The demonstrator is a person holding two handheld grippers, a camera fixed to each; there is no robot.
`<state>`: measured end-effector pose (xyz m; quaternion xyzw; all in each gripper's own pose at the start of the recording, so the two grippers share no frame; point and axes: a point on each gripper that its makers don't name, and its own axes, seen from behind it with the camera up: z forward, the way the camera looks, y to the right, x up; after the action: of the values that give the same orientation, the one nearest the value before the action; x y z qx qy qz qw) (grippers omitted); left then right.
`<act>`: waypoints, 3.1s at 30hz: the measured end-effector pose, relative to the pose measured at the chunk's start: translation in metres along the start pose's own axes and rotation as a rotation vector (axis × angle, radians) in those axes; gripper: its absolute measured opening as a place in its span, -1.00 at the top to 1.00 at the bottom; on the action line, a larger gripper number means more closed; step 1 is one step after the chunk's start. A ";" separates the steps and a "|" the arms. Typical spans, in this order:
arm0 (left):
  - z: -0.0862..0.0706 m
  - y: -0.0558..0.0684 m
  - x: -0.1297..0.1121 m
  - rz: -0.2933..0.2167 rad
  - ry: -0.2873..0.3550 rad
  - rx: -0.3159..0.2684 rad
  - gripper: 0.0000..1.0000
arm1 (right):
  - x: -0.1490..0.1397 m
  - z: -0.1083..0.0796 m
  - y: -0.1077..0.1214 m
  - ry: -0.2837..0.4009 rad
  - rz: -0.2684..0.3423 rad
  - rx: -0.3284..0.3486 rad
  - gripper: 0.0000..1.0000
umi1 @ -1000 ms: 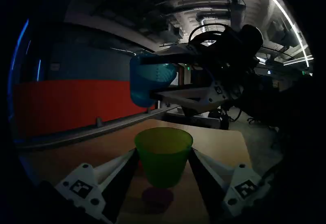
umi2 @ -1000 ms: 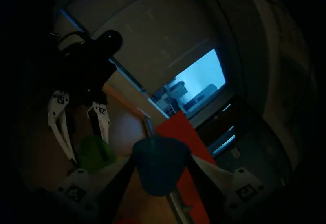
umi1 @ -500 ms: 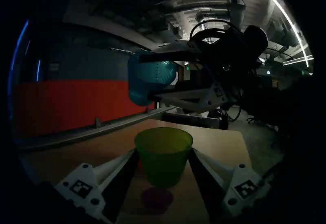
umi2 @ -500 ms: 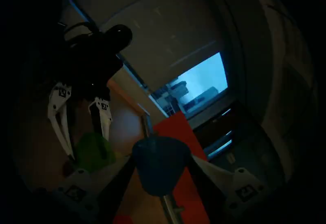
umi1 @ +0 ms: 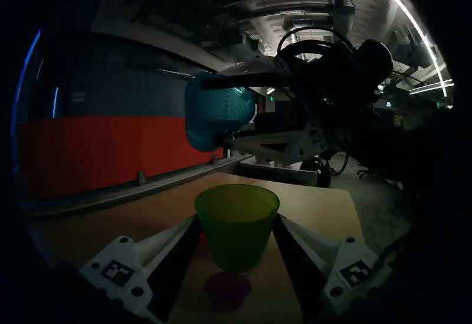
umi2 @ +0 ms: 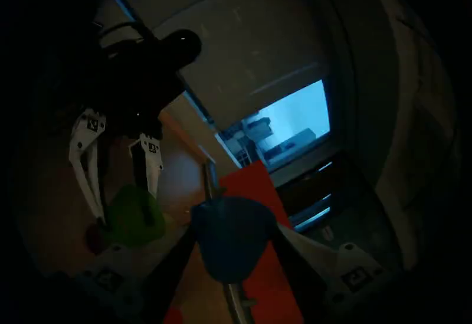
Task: Pour water
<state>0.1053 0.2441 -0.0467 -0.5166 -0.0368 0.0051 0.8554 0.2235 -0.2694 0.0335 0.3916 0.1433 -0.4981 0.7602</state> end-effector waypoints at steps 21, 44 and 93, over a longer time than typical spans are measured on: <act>0.001 0.003 -0.001 0.010 -0.006 -0.006 -0.68 | -0.002 0.000 0.002 -0.014 -0.049 -0.010 -0.94; 0.000 0.004 -0.001 0.011 -0.003 -0.002 -0.68 | 0.002 0.000 0.004 -0.017 -0.094 -0.020 -0.93; 0.005 0.015 0.001 0.032 -0.003 -0.014 -0.68 | 0.000 -0.004 0.014 -0.032 -0.231 -0.042 -0.93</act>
<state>0.1068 0.2553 -0.0573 -0.5231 -0.0301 0.0194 0.8515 0.2363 -0.2635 0.0375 0.3484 0.1855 -0.5854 0.7082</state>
